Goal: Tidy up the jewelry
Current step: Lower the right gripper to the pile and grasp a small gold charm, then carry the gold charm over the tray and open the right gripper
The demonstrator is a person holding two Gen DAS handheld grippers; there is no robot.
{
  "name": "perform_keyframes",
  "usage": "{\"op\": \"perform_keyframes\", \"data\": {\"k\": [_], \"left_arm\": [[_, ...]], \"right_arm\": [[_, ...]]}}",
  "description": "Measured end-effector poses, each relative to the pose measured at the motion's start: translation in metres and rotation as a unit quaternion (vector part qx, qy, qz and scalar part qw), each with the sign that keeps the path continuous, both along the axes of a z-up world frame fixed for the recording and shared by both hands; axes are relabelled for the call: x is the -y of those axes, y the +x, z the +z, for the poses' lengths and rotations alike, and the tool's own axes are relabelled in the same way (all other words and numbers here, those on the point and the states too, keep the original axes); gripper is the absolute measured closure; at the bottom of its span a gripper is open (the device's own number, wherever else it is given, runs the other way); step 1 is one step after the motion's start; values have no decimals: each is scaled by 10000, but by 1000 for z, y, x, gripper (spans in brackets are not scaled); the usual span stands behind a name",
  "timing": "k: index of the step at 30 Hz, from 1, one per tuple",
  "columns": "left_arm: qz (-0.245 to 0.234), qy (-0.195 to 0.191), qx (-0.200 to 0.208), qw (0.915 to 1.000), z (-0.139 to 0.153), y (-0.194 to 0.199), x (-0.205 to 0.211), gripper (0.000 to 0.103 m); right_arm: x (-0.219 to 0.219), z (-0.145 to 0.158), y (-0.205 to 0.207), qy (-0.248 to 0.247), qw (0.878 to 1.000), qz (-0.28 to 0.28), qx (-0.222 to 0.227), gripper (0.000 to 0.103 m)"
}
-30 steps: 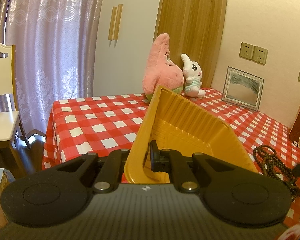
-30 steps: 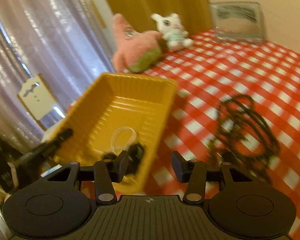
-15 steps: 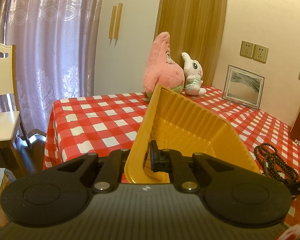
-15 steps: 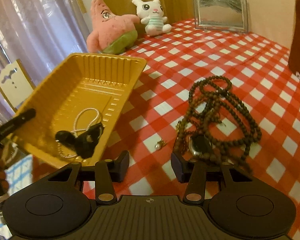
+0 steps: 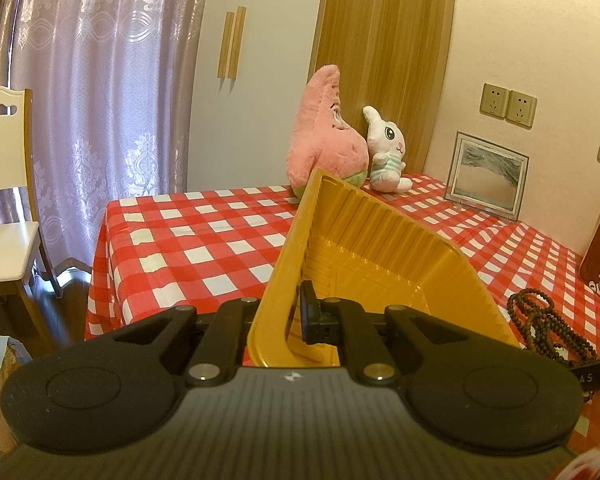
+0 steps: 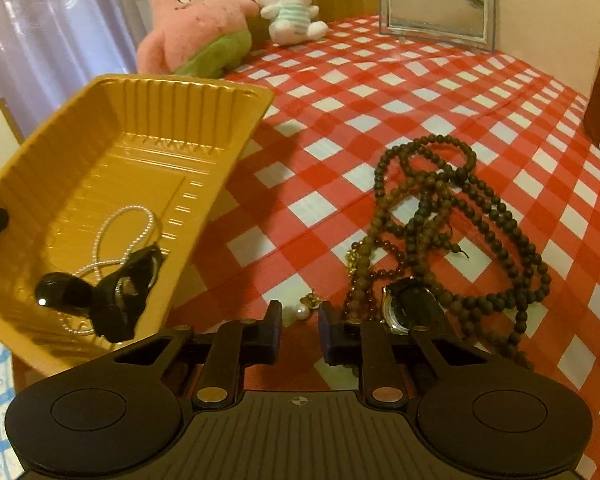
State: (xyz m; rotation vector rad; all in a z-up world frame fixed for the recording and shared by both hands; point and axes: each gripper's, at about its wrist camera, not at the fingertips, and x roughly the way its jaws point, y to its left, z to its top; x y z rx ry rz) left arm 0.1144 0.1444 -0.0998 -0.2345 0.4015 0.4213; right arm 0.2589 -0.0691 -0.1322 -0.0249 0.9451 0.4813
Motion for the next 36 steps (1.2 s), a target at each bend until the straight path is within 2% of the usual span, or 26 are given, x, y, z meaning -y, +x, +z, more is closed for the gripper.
{"op": "perform_keyframes", "data": {"k": [3, 10, 16, 24, 30, 33, 36], "left_arm": [[-3, 1, 0, 10000, 0, 0, 0, 95], [-12, 14, 1, 10000, 0, 1, 1, 95], [-8, 13, -1, 10000, 0, 2, 1, 95], [-11, 14, 12, 10000, 1, 2, 1, 95], [-8, 14, 14, 10000, 1, 3, 1, 95], [-7, 10, 10, 10000, 1, 3, 1, 95], [-8, 9, 4, 10000, 1, 3, 2, 95]], "right_arm": [[-4, -2, 1, -102, 9998, 35, 142, 84], [-9, -4, -3, -353, 9982, 278, 404, 95], [-6, 3, -5, -259, 9982, 326, 442, 95], [-6, 44, -12, 361, 9964, 387, 670, 95], [-28, 82, -23, 1009, 9880, 844, 805, 95], [-48, 89, -30, 1158, 9823, 1241, 796, 95], [-68, 83, -30, 1070, 9811, 1460, 690, 95]]}}
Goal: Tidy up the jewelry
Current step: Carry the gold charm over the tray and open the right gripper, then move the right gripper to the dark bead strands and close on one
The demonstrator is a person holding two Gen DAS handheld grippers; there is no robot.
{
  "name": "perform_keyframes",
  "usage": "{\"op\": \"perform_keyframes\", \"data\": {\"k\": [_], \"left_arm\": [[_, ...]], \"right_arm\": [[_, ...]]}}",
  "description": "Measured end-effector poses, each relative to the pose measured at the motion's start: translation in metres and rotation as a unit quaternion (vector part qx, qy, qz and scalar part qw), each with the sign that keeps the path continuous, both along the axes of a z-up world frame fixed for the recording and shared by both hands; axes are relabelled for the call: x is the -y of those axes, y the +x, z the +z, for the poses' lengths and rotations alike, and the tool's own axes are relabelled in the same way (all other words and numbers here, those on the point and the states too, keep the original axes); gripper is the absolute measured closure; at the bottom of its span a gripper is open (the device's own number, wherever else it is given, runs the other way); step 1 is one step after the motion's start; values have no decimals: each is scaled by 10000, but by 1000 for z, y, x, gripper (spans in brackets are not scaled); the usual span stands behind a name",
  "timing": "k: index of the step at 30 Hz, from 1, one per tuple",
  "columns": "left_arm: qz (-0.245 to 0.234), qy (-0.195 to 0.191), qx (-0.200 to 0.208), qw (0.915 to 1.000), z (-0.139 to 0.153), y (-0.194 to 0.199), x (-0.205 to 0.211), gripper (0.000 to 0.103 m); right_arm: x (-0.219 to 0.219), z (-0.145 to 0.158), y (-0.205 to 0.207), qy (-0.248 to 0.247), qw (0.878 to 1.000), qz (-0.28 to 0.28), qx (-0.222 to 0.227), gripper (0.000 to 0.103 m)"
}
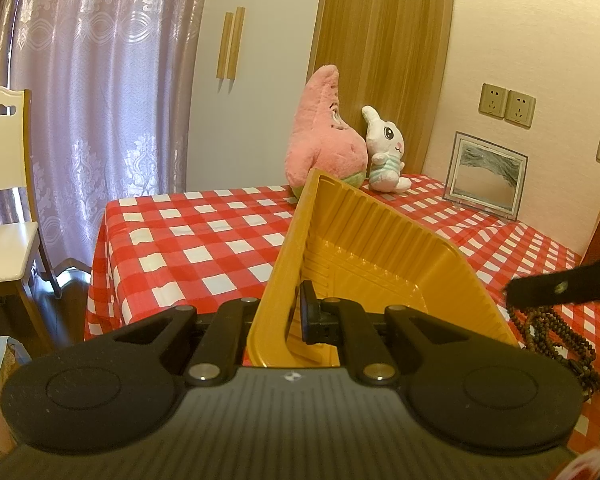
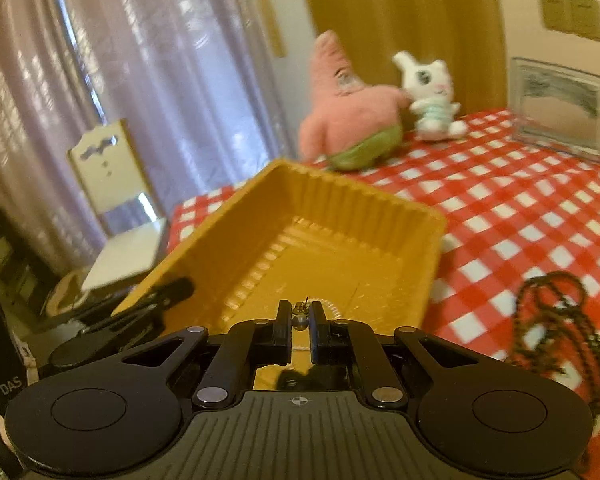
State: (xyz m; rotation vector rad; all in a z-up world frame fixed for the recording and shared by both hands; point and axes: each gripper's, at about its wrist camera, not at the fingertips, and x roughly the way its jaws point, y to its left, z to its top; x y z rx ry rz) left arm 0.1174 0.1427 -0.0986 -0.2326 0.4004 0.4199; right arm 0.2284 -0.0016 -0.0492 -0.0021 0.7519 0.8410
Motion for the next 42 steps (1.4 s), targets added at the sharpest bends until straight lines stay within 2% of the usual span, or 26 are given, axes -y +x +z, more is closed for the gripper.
{"op": "perform_keyframes", "data": {"k": [6, 10, 11, 13, 15, 21, 28, 31, 36, 42], "left_arm": [[8, -8, 16, 10000, -1, -1, 1, 95], [8, -19, 29, 10000, -2, -1, 2, 95], [7, -15, 33, 10000, -2, -1, 2, 95], [9, -11, 25, 10000, -2, -1, 2, 95], [9, -15, 29, 10000, -2, -1, 2, 95], [13, -24, 37, 10000, -2, -1, 1, 95], [11, -16, 29, 10000, -2, -1, 0, 95], [10, -14, 21, 10000, -2, -1, -1, 95], [-3, 14, 1, 10000, -2, 0, -2, 95], [-15, 30, 3, 10000, -2, 1, -1, 95]], "right_arm": [[-22, -15, 4, -189, 9995, 235, 3, 95], [-21, -12, 3, -55, 9997, 222, 98, 92], [-18, -10, 2, -6, 9997, 212, 135, 89], [-12, -4, 1, 81, 9997, 154, 183, 61], [0, 5, 2, 274, 9993, -37, 258, 55], [57, 25, 3, 443, 9950, -818, 372, 55], [152, 16, 6, 70, 9781, -2081, 30, 55], [183, 10, 6, -218, 9694, -2443, -62, 55], [209, -1, -3, -498, 9651, -2565, -198, 55], [198, -16, -6, -618, 9707, -2296, -338, 55]]}}
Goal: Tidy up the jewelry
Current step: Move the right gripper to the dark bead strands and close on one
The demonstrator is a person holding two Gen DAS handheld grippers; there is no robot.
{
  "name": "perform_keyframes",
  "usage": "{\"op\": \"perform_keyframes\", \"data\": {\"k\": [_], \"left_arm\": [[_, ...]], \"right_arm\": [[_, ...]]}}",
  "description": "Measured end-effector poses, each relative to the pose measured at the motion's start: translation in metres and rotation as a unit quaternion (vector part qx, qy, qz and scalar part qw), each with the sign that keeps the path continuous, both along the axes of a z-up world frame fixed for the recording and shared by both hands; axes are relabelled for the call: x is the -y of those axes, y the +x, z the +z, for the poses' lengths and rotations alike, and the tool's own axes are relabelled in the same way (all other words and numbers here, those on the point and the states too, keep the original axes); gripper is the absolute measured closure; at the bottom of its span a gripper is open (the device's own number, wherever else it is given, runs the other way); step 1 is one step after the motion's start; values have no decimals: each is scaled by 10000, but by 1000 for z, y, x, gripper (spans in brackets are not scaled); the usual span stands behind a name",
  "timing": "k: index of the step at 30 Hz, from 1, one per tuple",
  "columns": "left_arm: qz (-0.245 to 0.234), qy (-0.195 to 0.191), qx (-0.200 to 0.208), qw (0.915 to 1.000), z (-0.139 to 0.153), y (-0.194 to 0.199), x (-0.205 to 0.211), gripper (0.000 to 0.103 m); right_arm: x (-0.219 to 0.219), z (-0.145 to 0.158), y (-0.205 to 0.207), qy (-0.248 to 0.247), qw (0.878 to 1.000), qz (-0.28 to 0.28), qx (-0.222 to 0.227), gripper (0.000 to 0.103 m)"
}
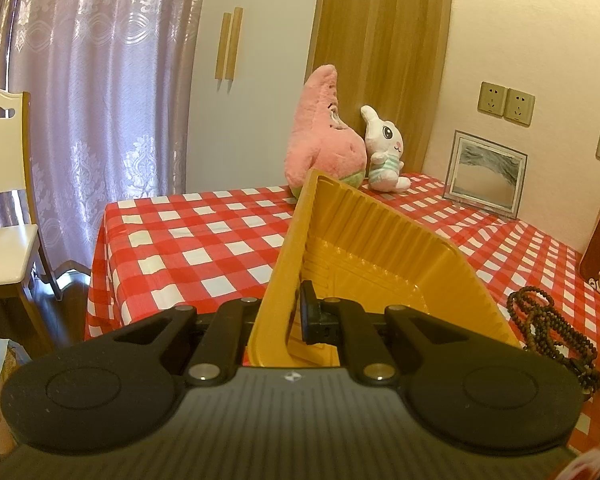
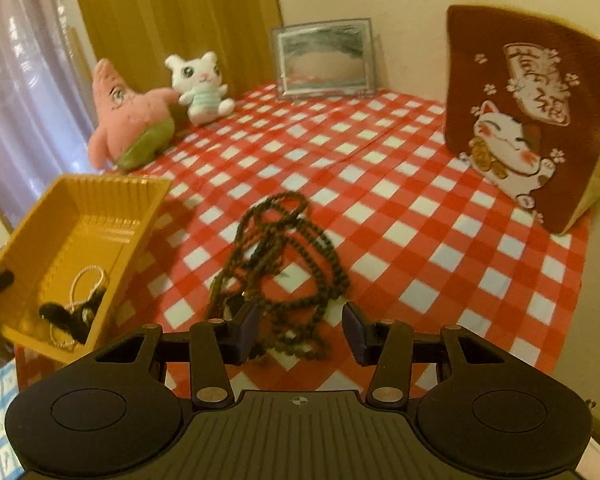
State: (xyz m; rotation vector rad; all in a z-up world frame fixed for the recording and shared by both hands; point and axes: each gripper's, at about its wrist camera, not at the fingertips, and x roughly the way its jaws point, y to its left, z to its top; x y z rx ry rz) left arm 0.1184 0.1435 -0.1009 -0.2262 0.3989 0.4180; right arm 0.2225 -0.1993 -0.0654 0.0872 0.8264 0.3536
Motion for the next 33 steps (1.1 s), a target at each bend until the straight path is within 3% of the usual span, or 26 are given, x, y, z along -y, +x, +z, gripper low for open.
{"op": "perform_keyframes", "data": {"k": [12, 19, 33], "left_arm": [[-10, 3, 3, 10000, 0, 0, 0, 95], [-25, -4, 14, 10000, -1, 1, 2, 95], [-16, -4, 0, 10000, 0, 2, 2, 95]], "right_arm": [[-45, -21, 21, -279, 9968, 749, -89, 56], [-67, -39, 45, -559, 9917, 1115, -306, 73], [-86, -56, 60, -960, 9843, 1385, -528, 87]]}}
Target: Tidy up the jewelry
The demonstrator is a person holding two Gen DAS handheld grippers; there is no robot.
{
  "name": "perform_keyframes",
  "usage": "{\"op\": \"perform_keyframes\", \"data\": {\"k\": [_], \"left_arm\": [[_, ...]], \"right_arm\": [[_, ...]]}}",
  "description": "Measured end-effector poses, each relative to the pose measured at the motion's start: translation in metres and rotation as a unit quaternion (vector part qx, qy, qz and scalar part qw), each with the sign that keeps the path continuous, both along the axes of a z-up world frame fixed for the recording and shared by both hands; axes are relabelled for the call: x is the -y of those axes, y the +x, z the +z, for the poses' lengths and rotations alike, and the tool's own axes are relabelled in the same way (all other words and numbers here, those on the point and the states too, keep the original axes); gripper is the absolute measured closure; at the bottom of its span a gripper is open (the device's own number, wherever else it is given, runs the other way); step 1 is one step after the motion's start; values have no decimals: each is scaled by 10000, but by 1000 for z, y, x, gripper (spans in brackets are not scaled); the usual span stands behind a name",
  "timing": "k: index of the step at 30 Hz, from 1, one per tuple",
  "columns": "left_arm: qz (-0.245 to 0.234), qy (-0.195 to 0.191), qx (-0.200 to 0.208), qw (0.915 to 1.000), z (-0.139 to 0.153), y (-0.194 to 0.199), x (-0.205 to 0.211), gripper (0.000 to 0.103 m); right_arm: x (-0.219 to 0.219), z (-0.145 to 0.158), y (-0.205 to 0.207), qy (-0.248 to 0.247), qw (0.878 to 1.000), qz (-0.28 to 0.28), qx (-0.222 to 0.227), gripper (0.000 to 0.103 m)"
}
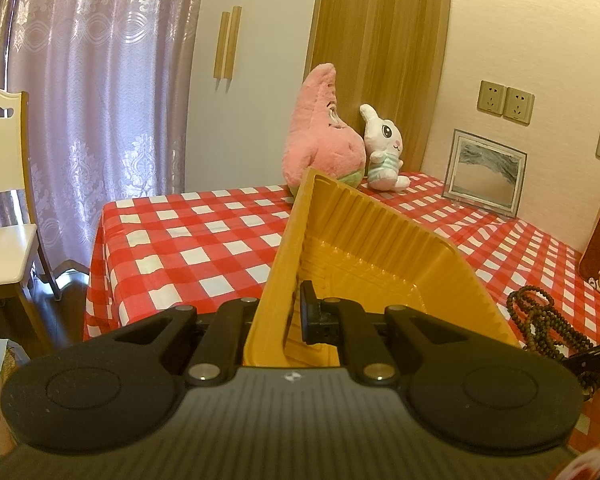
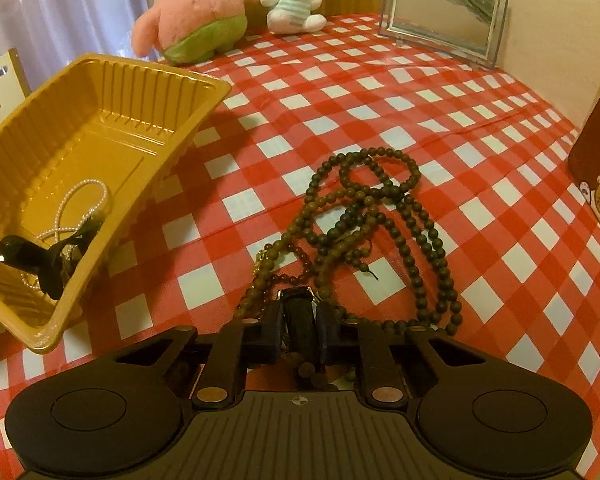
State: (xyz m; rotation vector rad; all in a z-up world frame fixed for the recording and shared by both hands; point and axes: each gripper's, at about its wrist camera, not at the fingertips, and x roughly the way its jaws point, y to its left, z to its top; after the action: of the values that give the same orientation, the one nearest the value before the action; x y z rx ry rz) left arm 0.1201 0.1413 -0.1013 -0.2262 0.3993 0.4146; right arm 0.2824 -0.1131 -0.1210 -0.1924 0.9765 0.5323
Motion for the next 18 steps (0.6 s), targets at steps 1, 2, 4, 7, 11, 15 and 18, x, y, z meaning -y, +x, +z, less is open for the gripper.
{"op": "perform_keyframes", "data": {"k": [1, 2, 4, 7, 11, 15, 18], "left_arm": [[0, 4, -5, 10000, 0, 0, 1, 95], [-3, 0, 1, 10000, 0, 0, 0, 95], [-8, 4, 4, 10000, 0, 0, 0, 95], [-14, 3, 7, 10000, -1, 0, -1, 95], [-13, 4, 3, 10000, -1, 0, -1, 95], [-14, 12, -7, 10000, -1, 0, 0, 95], [-12, 10, -1, 10000, -1, 0, -1, 95]], "right_arm": [[0, 0, 0, -9, 10000, 17, 15, 88], [0, 0, -1, -30, 10000, 35, 62, 89], [2, 2, -3, 21, 9999, 41, 120, 89], [10, 10, -7, 302, 9992, -71, 253, 89], [25, 26, -11, 763, 9956, -290, 460, 89], [38, 42, -13, 1155, 9897, -497, 684, 89], [45, 55, -13, 1329, 9856, -616, 848, 89]]}}
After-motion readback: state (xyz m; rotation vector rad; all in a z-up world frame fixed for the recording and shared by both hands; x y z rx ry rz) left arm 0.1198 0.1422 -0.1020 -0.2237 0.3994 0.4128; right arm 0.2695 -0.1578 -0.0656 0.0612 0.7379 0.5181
